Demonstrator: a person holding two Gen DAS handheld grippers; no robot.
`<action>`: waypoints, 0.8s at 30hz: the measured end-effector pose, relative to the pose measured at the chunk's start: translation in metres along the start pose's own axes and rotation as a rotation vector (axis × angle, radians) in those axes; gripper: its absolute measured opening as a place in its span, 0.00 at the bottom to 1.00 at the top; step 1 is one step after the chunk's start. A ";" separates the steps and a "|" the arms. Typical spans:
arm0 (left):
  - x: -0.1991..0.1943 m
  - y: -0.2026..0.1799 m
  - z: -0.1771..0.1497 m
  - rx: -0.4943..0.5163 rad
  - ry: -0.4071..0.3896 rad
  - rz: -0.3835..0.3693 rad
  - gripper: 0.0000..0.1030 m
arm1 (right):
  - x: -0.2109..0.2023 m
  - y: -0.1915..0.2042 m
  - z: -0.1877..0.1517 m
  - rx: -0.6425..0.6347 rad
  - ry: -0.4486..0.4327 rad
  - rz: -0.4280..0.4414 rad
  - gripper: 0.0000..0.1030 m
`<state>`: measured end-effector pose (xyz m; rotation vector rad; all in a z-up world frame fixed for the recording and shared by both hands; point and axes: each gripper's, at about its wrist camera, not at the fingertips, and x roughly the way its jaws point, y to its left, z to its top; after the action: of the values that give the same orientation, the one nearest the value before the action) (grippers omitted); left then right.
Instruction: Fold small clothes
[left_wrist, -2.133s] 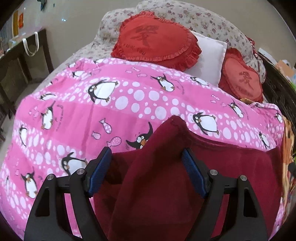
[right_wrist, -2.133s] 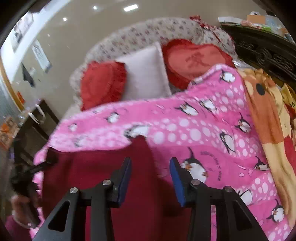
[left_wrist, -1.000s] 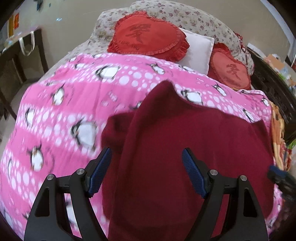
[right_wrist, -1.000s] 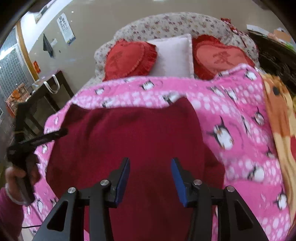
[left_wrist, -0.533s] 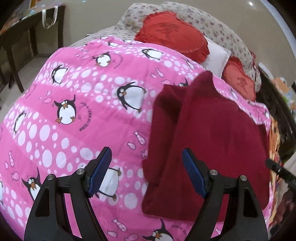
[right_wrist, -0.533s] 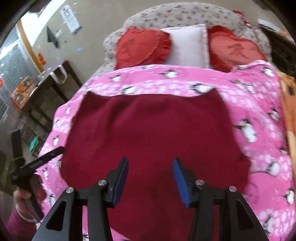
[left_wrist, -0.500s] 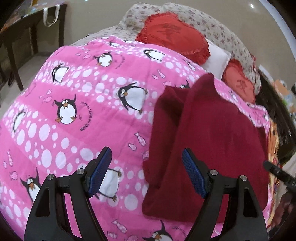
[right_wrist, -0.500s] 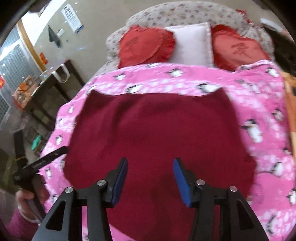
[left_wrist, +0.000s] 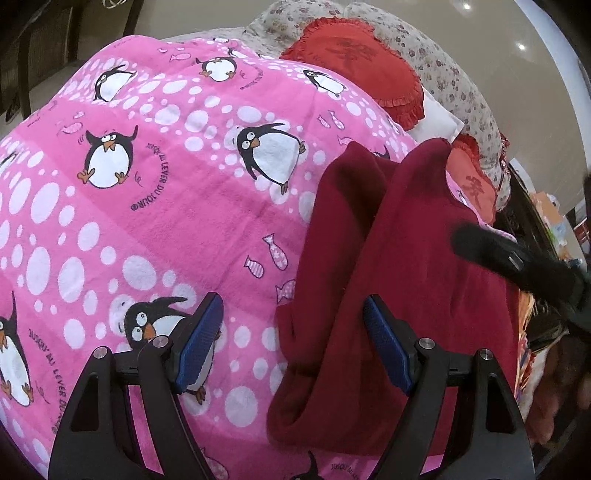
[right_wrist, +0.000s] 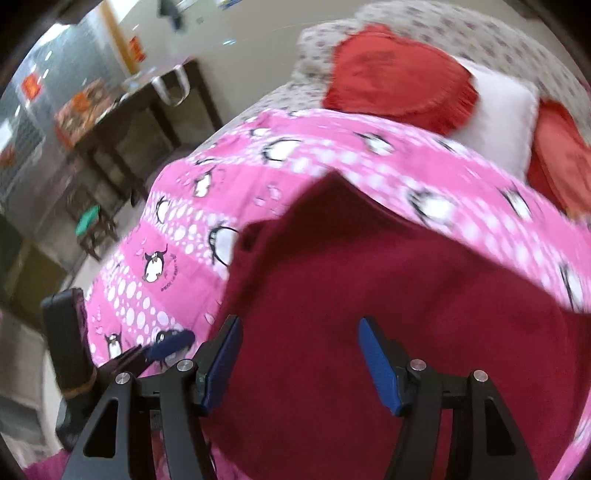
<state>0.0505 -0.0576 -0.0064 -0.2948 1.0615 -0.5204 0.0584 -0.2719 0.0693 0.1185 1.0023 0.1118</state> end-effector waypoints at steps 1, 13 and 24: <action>0.000 0.001 0.000 0.001 -0.001 -0.002 0.77 | 0.008 0.008 0.007 -0.029 0.004 -0.027 0.61; 0.002 0.005 0.000 0.010 -0.002 -0.024 0.79 | 0.069 0.017 0.049 -0.185 0.022 -0.285 0.61; 0.009 -0.004 0.006 0.013 -0.013 -0.013 0.82 | 0.022 -0.014 0.034 0.100 0.032 -0.047 0.62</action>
<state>0.0582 -0.0658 -0.0085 -0.2933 1.0434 -0.5361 0.0992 -0.2842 0.0669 0.1848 1.0420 0.0209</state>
